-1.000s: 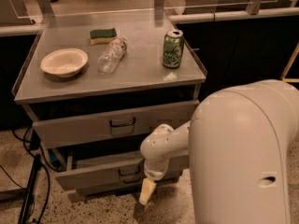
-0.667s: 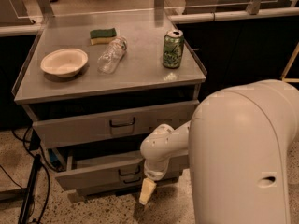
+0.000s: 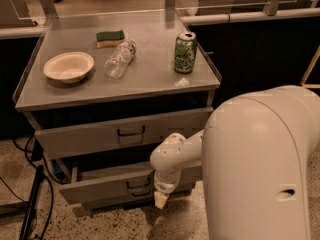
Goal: Close middle drawer
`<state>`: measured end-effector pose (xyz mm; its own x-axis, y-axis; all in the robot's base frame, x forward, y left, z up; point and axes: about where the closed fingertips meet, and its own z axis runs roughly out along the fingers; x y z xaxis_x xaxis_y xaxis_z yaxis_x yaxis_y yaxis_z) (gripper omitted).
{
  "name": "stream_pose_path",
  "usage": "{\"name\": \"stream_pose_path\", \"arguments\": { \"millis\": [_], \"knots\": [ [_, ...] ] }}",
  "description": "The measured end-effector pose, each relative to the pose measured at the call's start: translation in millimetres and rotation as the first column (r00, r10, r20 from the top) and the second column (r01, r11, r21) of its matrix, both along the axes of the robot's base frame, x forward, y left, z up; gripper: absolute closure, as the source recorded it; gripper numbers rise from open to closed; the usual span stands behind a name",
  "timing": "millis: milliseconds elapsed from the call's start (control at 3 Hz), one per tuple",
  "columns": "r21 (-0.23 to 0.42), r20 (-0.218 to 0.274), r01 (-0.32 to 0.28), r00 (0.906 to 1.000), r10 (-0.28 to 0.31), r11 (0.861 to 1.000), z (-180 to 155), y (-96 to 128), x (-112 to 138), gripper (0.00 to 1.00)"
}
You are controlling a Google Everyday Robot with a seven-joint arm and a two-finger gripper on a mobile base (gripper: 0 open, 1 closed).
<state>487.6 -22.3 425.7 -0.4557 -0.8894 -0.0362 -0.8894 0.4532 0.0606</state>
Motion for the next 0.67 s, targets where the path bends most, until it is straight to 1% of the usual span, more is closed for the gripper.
{"name": "stream_pose_path", "arguments": {
  "millis": [333,667],
  "knots": [
    [-0.003,0.001,-0.011,0.9999,0.011,1.0,-4,3,4,0.65],
    [-0.018,0.031,-0.014,0.9994,0.014,1.0,-10,10,18,0.89]
  ]
}}
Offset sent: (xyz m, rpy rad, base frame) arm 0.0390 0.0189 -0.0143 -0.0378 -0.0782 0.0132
